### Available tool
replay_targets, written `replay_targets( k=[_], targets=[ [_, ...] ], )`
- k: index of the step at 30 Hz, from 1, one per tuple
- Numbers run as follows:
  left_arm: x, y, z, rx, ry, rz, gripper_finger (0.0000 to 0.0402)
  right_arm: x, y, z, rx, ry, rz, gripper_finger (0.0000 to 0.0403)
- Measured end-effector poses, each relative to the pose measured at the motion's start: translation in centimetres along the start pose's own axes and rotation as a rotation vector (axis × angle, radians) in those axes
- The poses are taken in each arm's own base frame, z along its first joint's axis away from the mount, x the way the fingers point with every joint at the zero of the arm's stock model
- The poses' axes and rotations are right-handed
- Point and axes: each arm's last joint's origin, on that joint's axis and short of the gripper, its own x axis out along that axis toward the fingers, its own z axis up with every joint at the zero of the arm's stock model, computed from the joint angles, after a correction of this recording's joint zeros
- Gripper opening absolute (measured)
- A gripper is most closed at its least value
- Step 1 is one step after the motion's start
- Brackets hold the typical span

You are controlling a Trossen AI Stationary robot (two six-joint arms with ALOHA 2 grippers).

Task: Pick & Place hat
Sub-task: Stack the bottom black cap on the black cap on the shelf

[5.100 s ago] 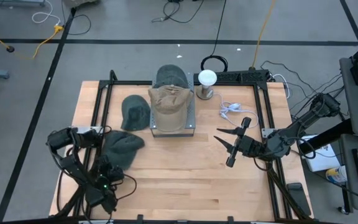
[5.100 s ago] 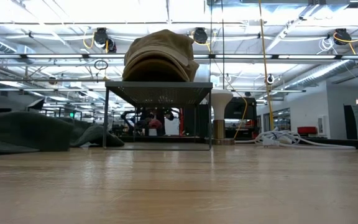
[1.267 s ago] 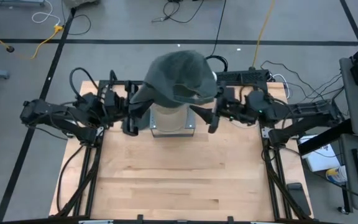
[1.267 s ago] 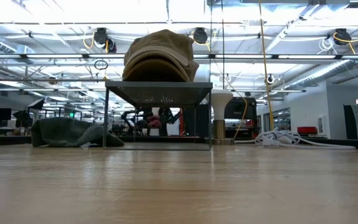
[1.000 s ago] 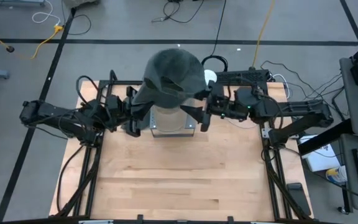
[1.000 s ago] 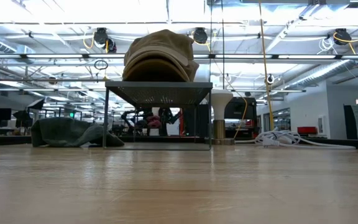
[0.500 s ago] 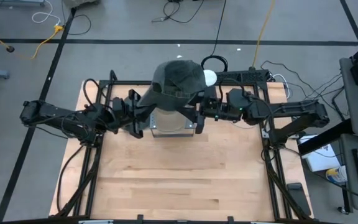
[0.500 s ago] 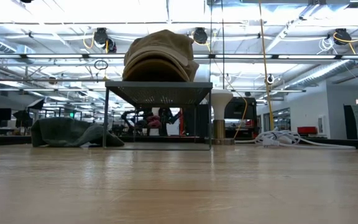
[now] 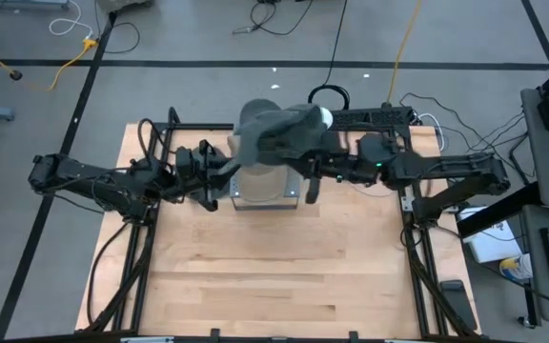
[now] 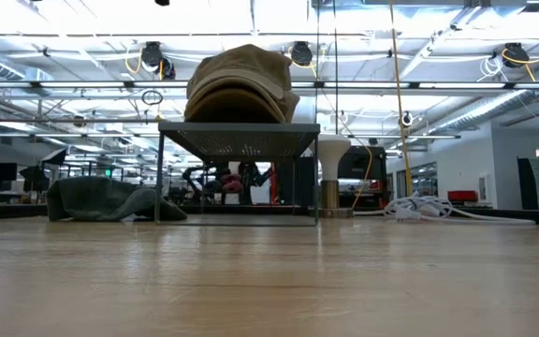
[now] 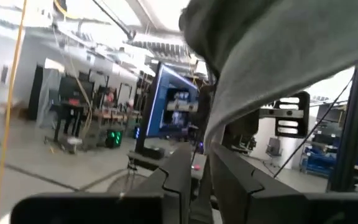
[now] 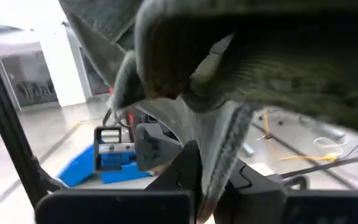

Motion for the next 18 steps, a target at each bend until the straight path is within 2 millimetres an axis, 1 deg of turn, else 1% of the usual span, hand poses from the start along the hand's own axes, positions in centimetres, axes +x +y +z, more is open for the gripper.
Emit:
replay_targets(
  k=[4, 8, 11, 14, 16, 18],
  targets=[
    [-0.7, 0.2, 0.0, -0.067, 0.09, 0.022, 0.0081, -1.8, -0.3, 1.5, -0.106, -0.012, -0.024, 0.0005],
    [-1.5, 0.4, 0.7, -0.148, 0.117, 0.031, 0.011, -3.4, -0.7, 2.1, -0.245, 0.048, -0.084, 0.0005],
    [-1.9, 0.4, 1.3, -0.176, 0.111, 0.02, 0.0141, -4.5, -1.2, 1.8, -0.354, 0.146, -0.147, 0.0005],
    [-2.1, 0.3, 2.1, -0.182, 0.118, 0.015, 0.0168, -5.0, -1.7, 0.9, -0.462, 0.269, -0.236, 0.0005],
    [-1.9, 0.1, 2.7, -0.18, 0.164, 0.053, 0.0176, -5.3, -2.1, 0.3, -0.536, 0.354, -0.29, 0.0005],
    [-1.7, 0.0, 3.6, -0.156, 0.253, 0.096, 0.0178, -5.4, -2.3, -0.3, -0.591, 0.417, -0.322, 0.0005]
  ],
)
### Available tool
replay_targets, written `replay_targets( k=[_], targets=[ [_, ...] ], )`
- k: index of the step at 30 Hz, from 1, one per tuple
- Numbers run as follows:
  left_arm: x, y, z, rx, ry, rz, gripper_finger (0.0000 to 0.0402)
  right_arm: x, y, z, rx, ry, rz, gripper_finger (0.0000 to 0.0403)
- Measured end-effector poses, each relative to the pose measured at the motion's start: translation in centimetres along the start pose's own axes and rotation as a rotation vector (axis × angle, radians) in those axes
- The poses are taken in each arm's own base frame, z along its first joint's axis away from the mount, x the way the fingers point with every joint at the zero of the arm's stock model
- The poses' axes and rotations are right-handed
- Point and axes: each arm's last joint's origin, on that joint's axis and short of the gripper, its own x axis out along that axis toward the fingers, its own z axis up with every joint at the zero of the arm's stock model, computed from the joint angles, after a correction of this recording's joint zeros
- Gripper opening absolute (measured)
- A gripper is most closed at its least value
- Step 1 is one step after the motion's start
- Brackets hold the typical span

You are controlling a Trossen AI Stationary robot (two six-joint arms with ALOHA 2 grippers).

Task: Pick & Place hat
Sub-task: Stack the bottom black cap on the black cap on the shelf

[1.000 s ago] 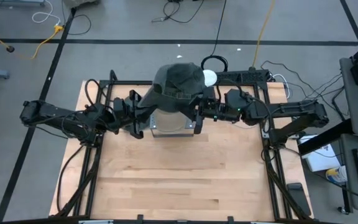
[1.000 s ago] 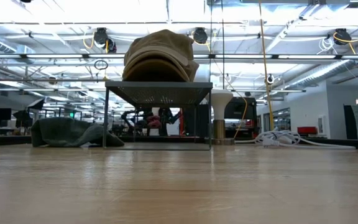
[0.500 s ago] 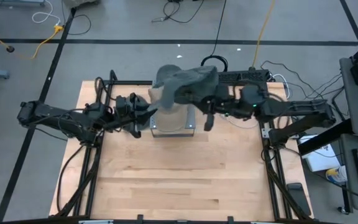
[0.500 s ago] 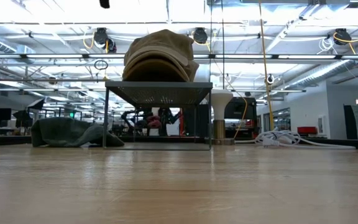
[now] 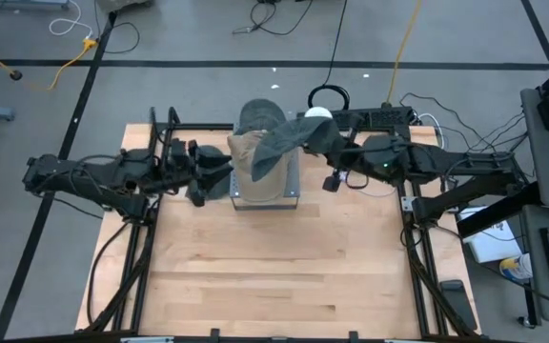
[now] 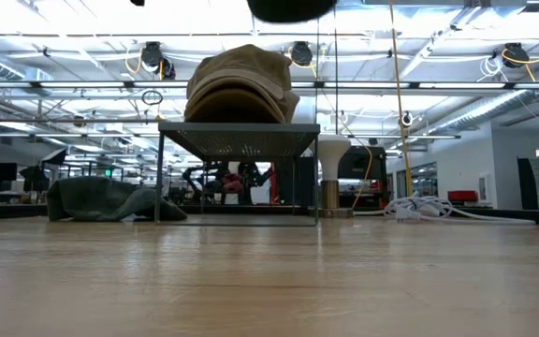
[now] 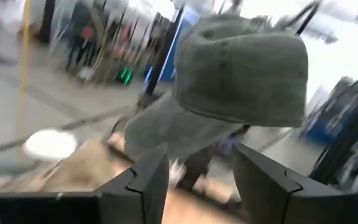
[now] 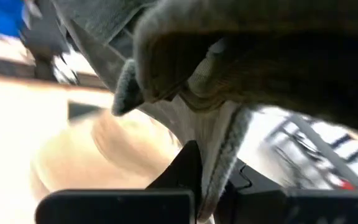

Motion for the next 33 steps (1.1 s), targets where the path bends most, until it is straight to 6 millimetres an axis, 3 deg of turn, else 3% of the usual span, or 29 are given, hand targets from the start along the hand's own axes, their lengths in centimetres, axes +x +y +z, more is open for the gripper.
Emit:
replay_targets(
  k=[8, 15, 25, 33],
  targets=[
    [1.1, -2.0, 4.7, 0.115, 0.246, 0.112, 0.0179, 0.9, 0.5, -1.2, -0.181, 0.159, -0.124, 0.0005],
    [3.3, -3.9, 7.1, 0.248, 0.346, 0.122, 0.0179, 2.5, 1.6, -1.8, -0.288, 0.217, -0.126, 0.0005],
    [7.7, -6.0, 7.4, 0.402, 0.389, 0.105, 0.0179, 3.1, 2.0, -2.0, -0.322, 0.232, -0.118, 0.0005],
    [10.2, -6.8, 6.1, 0.453, 0.433, 0.149, 0.0179, 3.0, 2.0, -2.0, -0.341, 0.232, -0.115, 0.0005]
  ],
)
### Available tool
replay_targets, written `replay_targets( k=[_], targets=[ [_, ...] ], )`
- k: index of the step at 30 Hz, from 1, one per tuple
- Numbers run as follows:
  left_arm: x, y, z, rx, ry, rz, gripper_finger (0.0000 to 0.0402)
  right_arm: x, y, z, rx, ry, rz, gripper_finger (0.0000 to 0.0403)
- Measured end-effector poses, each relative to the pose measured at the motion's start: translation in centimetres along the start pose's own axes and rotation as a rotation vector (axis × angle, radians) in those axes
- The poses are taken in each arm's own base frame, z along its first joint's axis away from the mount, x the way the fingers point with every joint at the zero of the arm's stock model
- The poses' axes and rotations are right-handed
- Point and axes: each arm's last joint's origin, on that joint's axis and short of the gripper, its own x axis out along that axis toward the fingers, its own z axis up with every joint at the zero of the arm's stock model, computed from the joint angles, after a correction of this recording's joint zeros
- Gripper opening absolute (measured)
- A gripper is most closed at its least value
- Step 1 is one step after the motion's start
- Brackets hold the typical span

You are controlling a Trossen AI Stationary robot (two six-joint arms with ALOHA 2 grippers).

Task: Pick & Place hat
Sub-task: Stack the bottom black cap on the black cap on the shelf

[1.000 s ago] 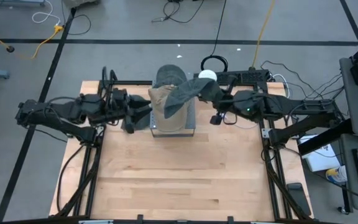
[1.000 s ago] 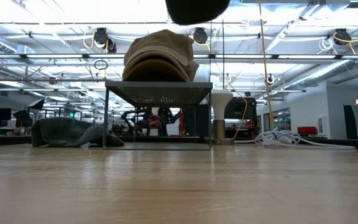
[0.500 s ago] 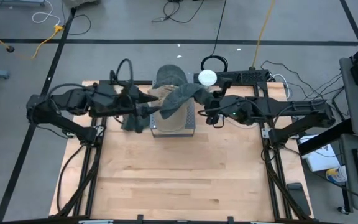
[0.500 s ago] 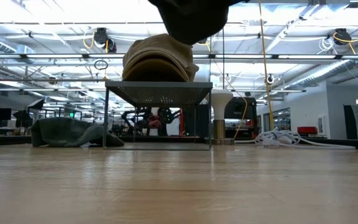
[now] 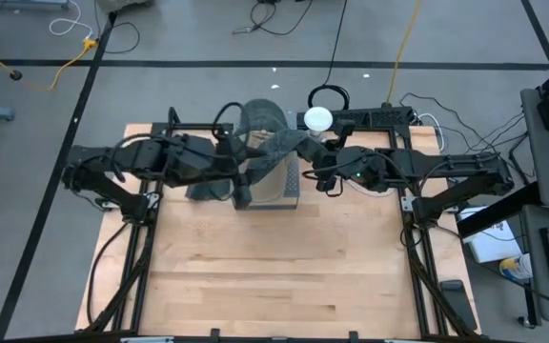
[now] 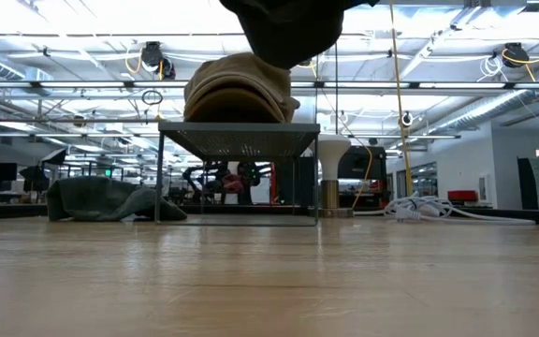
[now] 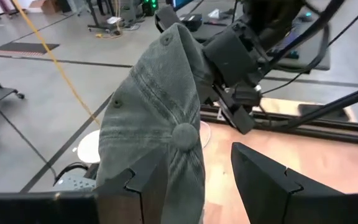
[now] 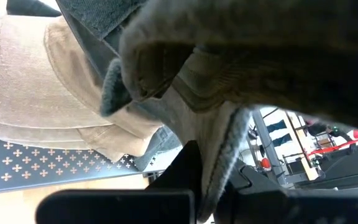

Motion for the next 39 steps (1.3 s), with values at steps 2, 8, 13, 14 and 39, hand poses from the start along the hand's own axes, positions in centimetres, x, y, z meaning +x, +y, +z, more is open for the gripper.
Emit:
replay_targets(
  k=[2, 8, 13, 14, 39],
  targets=[
    [0.6, -0.3, 0.0, 0.007, 0.004, 0.02, 0.0179, 0.0, 0.0, 0.0, 0.0, 0.0, 0.0, 0.0005],
    [1.2, -0.7, -0.1, 0.022, 0.006, 0.039, 0.0179, 0.0, 0.0, 0.0, 0.0, 0.0, 0.0, 0.0005],
    [1.2, -0.5, -0.2, 0.025, 0.011, 0.104, 0.0179, 0.0, 0.0, 0.0, 0.006, -0.001, -0.001, 0.0005],
    [1.2, -0.4, -0.2, 0.027, 0.013, 0.119, 0.0179, 0.0, 0.0, 0.0, 0.011, -0.001, 0.0, 0.0005],
    [2.6, -1.2, -1.0, 0.019, 0.052, 0.156, 0.0042, -0.1, 0.0, 0.3, 0.008, -0.024, -0.002, 0.0005]
  ],
)
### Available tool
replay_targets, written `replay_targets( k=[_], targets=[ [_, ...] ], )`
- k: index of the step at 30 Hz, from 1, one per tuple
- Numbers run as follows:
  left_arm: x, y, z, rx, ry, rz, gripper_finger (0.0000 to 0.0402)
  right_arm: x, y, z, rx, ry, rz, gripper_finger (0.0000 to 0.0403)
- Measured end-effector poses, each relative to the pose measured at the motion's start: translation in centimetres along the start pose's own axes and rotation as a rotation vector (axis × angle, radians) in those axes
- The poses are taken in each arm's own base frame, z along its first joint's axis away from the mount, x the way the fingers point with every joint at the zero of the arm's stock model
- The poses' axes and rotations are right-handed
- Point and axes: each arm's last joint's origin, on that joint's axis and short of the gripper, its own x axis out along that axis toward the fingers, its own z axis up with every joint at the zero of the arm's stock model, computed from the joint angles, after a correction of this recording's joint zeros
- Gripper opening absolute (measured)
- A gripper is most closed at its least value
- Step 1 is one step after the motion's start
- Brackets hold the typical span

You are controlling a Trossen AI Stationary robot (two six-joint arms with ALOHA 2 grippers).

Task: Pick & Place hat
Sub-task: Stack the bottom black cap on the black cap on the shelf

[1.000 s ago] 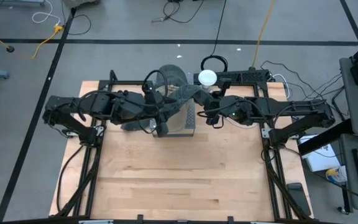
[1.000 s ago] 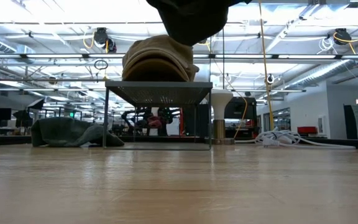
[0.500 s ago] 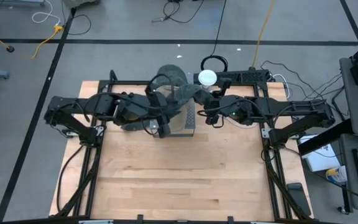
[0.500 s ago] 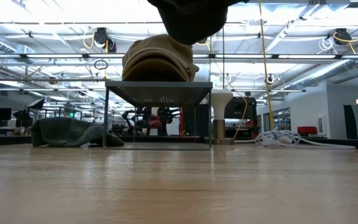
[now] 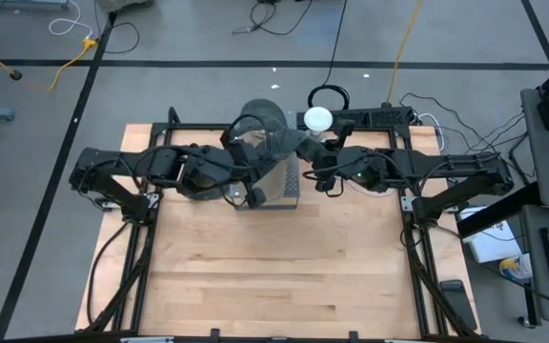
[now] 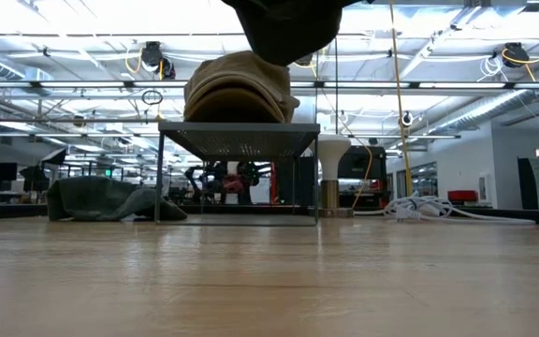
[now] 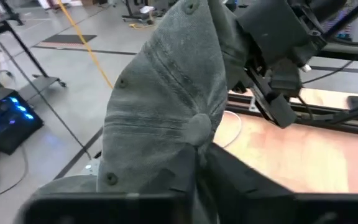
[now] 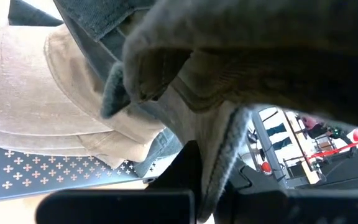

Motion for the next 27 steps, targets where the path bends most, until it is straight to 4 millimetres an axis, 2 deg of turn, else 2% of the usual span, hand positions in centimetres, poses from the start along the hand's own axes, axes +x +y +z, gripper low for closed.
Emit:
replay_targets(
  k=[2, 8, 12, 18, 23, 27],
  targets=[
    [0.0, 0.0, 0.0, -0.003, 0.004, -0.03, 0.0013, 0.0, 0.0, 0.0, 0.0, 0.0, 0.0, 0.0005],
    [0.0, 0.0, 0.0, -0.028, 0.003, -0.014, 0.0007, 0.0, 0.0, 0.0, -0.025, -0.003, -0.001, 0.0005],
    [-0.6, 0.4, 0.5, -0.042, -0.043, 0.023, 0.0005, 0.0, 0.0, 0.0, -0.031, -0.003, -0.004, 0.0025],
    [-3.0, 1.7, 3.3, -0.027, -0.179, 0.065, 0.0003, -0.2, -0.2, 0.5, -0.124, -0.016, -0.061, 0.007],
    [-5.7, 3.5, 6.0, 0.05, -0.26, 0.168, 0.0002, -0.8, -0.9, 1.5, -0.088, -0.02, -0.215, 0.0099],
    [-7.2, 4.7, 7.2, 0.092, -0.288, 0.261, 0.0001, -1.3, -1.0, 2.2, -0.057, -0.052, -0.258, 0.0113]
  ],
)
